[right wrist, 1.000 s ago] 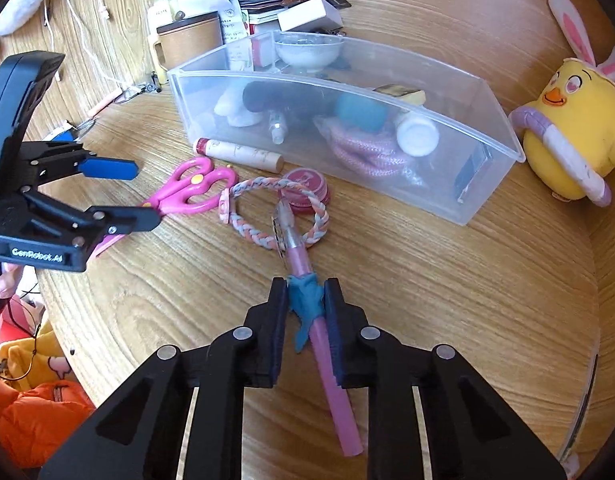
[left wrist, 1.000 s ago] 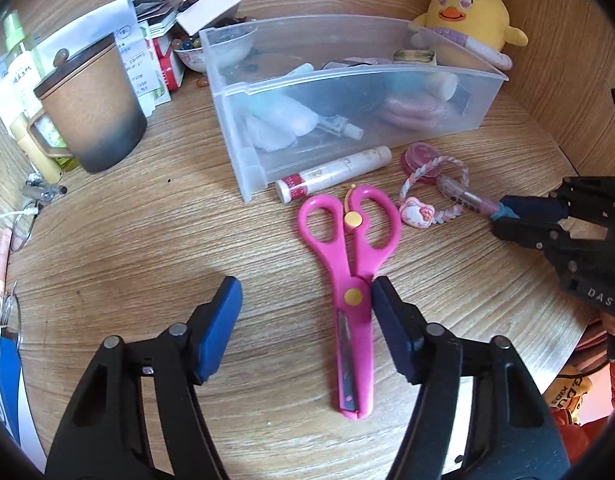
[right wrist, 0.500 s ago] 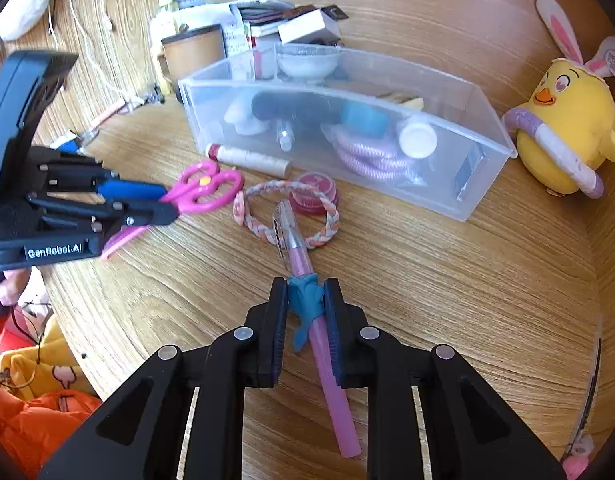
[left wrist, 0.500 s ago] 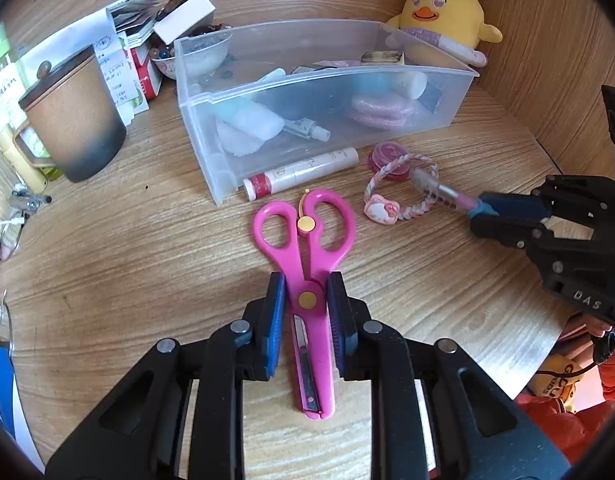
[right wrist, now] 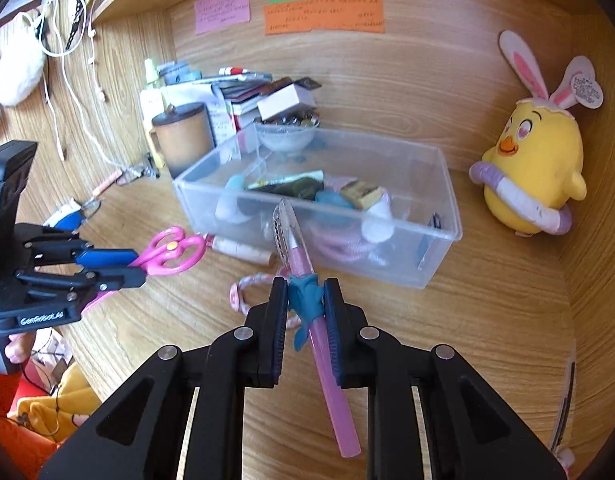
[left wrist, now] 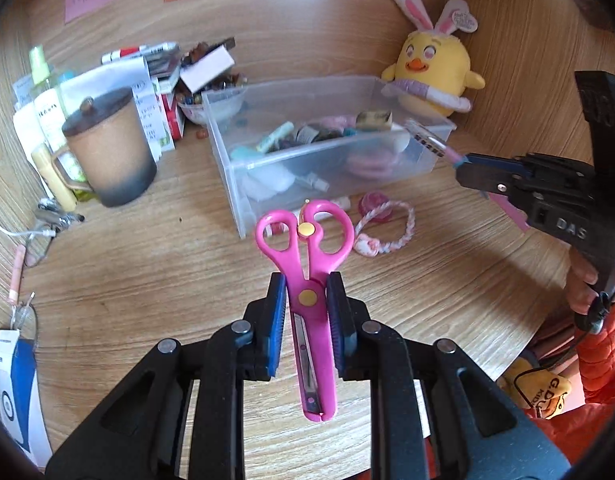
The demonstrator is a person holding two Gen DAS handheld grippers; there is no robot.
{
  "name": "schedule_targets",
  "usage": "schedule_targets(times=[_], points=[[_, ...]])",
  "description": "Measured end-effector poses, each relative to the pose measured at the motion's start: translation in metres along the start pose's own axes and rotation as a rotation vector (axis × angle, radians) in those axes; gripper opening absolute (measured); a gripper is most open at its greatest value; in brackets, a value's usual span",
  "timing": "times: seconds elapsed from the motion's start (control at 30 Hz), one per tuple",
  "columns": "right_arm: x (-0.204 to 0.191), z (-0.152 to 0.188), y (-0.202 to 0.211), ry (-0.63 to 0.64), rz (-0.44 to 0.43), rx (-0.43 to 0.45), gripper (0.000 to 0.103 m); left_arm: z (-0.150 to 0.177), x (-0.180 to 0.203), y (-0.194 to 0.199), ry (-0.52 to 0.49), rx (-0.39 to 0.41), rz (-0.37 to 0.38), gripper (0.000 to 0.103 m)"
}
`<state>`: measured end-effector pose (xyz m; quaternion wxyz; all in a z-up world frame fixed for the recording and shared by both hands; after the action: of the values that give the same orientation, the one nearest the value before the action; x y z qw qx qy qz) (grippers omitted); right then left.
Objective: Organize objects
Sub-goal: 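Carry the pink pen and pink scissors into the clear box and release both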
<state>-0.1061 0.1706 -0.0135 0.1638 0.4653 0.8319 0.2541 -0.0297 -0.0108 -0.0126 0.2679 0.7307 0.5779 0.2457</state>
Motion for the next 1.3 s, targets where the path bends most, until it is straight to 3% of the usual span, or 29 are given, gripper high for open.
schedule_targets(times=[0.27, 0.53, 1.03, 1.3], points=[[0.009, -0.038, -0.003, -0.034, 0.026, 0.071, 0.016, -0.032, -0.002, 0.013, -0.017, 0.098, -0.016, 0.02], [0.013, -0.069, -0.026, -0.048, 0.048, 0.079, 0.016, -0.063, -0.009, -0.014, -0.012, 0.11, -0.032, 0.02], [0.014, -0.085, -0.107, -0.058, 0.042, -0.068, 0.017, -0.097, -0.033, -0.08, 0.058, -0.002, -0.009, 0.02], [0.015, -0.08, -0.114, -0.052, 0.009, -0.118, 0.018, -0.106, -0.031, -0.093, 0.046, -0.035, -0.002, 0.02]])
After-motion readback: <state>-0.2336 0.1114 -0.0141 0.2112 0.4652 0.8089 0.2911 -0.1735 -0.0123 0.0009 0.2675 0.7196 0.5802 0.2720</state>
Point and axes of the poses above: each gripper's, at about its wrist camera, not at the fingertips, and y roughly against the way its jaws point, x to its right, z to its underside, the point moved 1 cm from there along -y, roughly the way its jaws point, and after that the axes turned 6 degrees about x, right-handed, at the moved point
